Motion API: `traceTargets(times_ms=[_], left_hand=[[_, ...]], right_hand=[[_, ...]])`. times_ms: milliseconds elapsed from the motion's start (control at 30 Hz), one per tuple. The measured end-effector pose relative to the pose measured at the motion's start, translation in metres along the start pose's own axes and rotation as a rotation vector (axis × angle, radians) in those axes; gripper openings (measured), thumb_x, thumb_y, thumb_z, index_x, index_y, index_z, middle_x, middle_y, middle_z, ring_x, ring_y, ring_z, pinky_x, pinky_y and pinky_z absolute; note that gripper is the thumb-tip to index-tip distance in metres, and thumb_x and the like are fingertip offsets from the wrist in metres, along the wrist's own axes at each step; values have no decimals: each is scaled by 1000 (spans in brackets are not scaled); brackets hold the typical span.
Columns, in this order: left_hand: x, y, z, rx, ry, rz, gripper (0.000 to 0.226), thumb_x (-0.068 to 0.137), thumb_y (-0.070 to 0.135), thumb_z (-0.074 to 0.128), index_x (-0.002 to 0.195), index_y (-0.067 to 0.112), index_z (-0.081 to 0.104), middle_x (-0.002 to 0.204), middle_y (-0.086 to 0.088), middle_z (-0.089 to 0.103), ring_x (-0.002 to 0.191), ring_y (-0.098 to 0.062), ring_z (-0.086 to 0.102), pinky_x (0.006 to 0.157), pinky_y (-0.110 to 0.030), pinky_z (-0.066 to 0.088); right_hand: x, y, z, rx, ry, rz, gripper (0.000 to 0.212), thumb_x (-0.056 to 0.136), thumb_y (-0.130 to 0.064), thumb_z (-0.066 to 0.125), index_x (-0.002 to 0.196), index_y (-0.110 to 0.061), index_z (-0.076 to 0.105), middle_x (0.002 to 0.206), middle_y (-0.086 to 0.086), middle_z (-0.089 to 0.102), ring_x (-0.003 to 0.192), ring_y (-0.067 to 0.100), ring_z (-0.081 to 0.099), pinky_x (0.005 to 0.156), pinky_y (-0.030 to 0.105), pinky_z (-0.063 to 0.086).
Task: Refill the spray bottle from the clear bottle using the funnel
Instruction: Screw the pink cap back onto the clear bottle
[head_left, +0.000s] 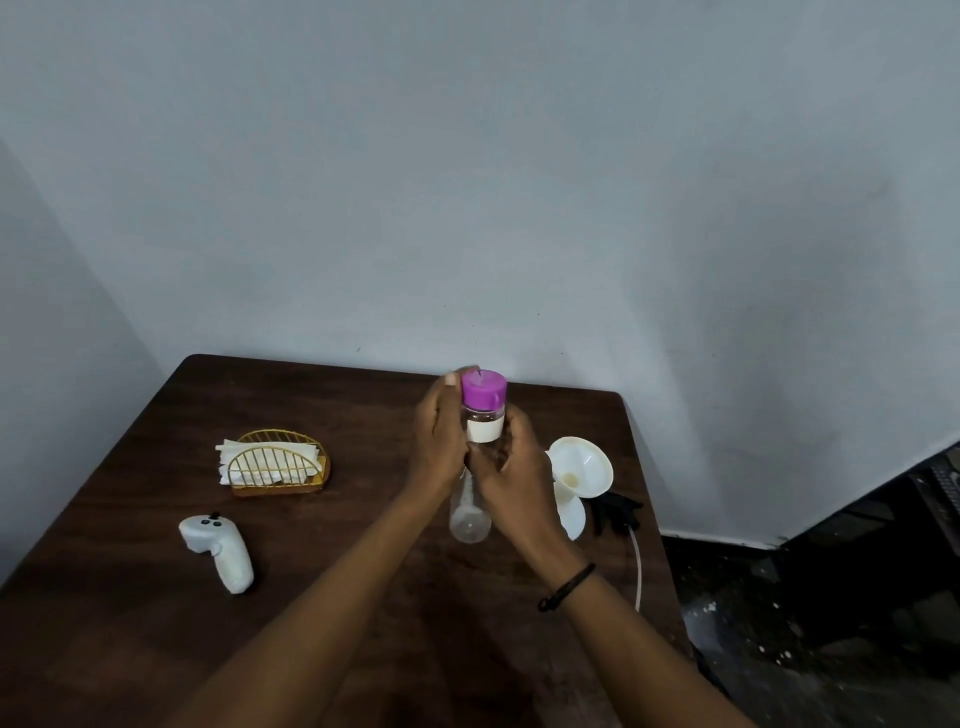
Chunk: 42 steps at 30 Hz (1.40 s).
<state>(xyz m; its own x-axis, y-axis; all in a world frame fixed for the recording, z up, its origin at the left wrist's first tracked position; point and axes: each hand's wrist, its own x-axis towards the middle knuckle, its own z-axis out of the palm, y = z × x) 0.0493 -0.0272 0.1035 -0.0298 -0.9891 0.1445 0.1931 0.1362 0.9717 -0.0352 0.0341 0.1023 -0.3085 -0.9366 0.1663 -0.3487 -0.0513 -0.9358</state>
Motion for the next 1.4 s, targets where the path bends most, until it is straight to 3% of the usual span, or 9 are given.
traceTargets(times_ms=[67, 167, 367, 500, 800, 900, 1033, 1300, 1400], left_hand=[[-1, -2, -3, -9, -23, 4, 42, 91, 46, 55, 124, 20, 57, 114, -1, 66, 99, -10, 66, 81, -26, 55], [-2, -6, -5, 38, 2, 45, 55, 74, 46, 72, 115, 14, 53, 109, -4, 64, 94, -13, 65, 81, -34, 56], [-3, -14, -16, 60, -71, 67, 39, 92, 46, 52, 114, 16, 64, 97, -2, 70, 82, -9, 65, 68, -23, 51], [-5, -18, -17, 100, -21, 71, 47, 78, 47, 70, 113, 19, 54, 108, -1, 65, 96, -16, 66, 80, -32, 56], [-2, -20, -18, 194, -142, 106, 36, 95, 48, 50, 117, 24, 65, 108, 2, 70, 100, -17, 67, 85, -37, 56], [-2, -22, -23, 185, -147, 103, 35, 94, 48, 51, 117, 25, 64, 110, 3, 69, 102, -15, 66, 85, -31, 56], [-5, -34, -39, 224, -139, 100, 43, 90, 46, 58, 123, 19, 60, 116, 3, 66, 108, -12, 64, 85, -24, 54], [-9, -54, -85, 426, -63, 120, 49, 82, 40, 72, 126, 23, 60, 120, 9, 66, 111, -3, 61, 89, -14, 50], [-10, -60, -103, 483, -32, 107, 52, 81, 39, 74, 128, 22, 59, 121, 7, 65, 112, -4, 61, 92, -21, 52]], right_hand=[[1, 1, 3, -10, 7, -15, 27, 89, -25, 64, 113, -35, 57, 102, -11, 67, 92, 5, 65, 80, 36, 56], [3, 8, 9, -50, -6, -35, 32, 87, -33, 58, 119, -33, 58, 108, -7, 65, 98, 7, 64, 82, 40, 55], [4, 23, 17, -27, 11, -50, 29, 84, -25, 66, 111, -30, 59, 103, -6, 62, 95, 14, 62, 78, 46, 53], [6, 29, 20, -43, -20, -55, 23, 89, -27, 60, 112, -30, 60, 105, -7, 65, 98, 13, 63, 78, 45, 54], [8, 34, 23, 49, 23, 25, 29, 83, -23, 67, 108, -28, 53, 100, -4, 65, 90, 16, 64, 77, 47, 54], [11, 36, 25, 59, 1, 67, 32, 78, -27, 70, 106, -29, 54, 93, -8, 67, 84, 10, 66, 73, 41, 56], [15, 38, 32, 9, -84, 108, 33, 80, -17, 73, 108, -28, 58, 92, -12, 69, 81, -2, 65, 65, 17, 51], [17, 50, 63, -29, -241, 104, 44, 80, -16, 76, 120, -27, 60, 104, -9, 71, 91, 4, 67, 77, 21, 56], [17, 51, 76, -41, -299, 96, 46, 83, -15, 74, 125, -26, 59, 111, -7, 69, 97, 6, 66, 81, 22, 55]])
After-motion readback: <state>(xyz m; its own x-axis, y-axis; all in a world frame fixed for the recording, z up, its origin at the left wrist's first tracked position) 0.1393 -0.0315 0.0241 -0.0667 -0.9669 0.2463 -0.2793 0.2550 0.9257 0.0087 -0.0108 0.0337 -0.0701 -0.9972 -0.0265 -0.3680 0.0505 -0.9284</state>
